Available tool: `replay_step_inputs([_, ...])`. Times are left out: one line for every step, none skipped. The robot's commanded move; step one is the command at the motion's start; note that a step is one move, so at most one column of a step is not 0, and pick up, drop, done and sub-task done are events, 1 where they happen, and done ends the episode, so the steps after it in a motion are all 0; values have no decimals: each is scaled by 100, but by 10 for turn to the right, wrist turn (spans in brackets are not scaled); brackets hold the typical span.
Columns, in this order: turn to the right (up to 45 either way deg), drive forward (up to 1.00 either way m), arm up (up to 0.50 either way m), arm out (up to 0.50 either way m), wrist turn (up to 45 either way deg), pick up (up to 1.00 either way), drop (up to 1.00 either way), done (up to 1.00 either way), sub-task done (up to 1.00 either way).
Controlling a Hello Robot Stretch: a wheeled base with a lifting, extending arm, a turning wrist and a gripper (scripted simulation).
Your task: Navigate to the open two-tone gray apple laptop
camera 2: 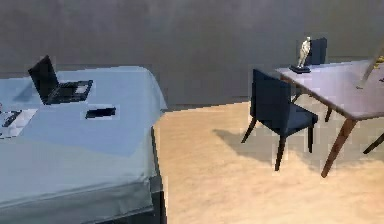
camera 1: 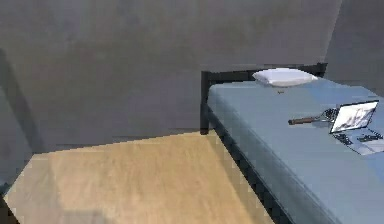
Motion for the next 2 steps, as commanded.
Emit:
replay_step_inputs([420, 0, 0, 0, 0, 0, 0, 0, 0])
replay_step_inputs([0, 0, 0, 0, 0, 0, 0, 100, 0])
